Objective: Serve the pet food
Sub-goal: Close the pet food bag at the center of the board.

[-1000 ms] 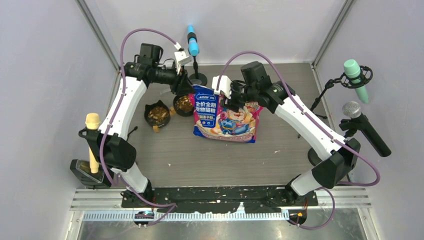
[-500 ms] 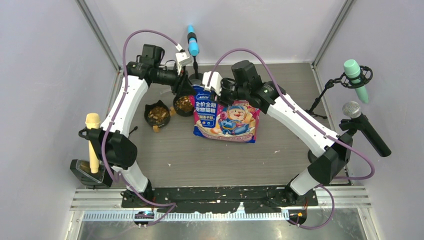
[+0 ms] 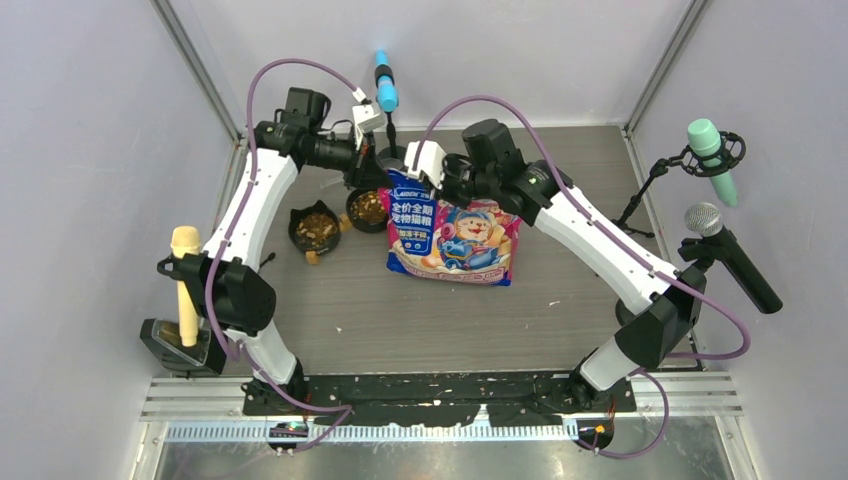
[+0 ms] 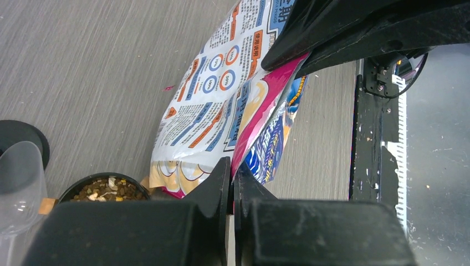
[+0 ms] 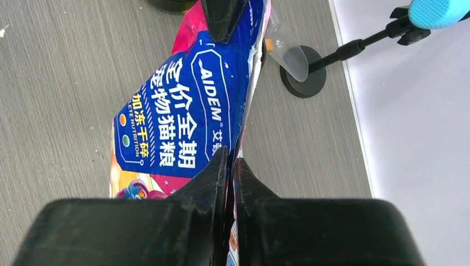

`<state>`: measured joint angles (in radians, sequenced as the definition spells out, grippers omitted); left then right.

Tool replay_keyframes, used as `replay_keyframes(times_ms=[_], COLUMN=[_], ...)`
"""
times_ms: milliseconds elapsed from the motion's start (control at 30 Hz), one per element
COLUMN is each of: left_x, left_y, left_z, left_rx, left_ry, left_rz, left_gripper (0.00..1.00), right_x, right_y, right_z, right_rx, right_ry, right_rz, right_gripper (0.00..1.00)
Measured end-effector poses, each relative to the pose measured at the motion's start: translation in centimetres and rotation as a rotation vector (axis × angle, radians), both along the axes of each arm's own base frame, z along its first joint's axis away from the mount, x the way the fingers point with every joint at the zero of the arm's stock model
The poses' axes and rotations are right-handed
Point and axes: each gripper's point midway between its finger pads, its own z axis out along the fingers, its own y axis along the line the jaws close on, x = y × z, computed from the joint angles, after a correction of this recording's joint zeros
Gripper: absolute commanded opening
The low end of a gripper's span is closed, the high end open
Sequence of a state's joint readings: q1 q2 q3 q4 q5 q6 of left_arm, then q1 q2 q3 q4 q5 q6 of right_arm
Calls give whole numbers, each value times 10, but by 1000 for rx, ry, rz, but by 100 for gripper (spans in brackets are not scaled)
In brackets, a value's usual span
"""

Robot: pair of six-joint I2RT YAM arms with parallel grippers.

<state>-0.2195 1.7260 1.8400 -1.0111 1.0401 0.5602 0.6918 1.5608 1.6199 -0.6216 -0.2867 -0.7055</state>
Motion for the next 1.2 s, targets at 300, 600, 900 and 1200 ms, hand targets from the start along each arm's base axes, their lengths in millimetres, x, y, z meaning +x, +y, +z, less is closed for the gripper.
replay_keyframes(times_ms=[300,600,900,1200], left_x=[2,2,1,4], left_y=[2,2,2,6], left_z=[0,-1,-1,1], left_rx=[3,-2,-5,1], left_ry=[-5,-1,-1,-29], left_rz=[4,4,5,24], left_gripper=[0,0,0,65], right_x=[-8,-22,-32,-38], right_y=[-28,-59,-100,-144], right_z=[-13,-22,-12,-4], right_rx=[-156,-277,-325,-374], right_ry=[-11,7,-13,-22], right_rz=[-8,-10,-68,-190], right_gripper=[16,10,11,62])
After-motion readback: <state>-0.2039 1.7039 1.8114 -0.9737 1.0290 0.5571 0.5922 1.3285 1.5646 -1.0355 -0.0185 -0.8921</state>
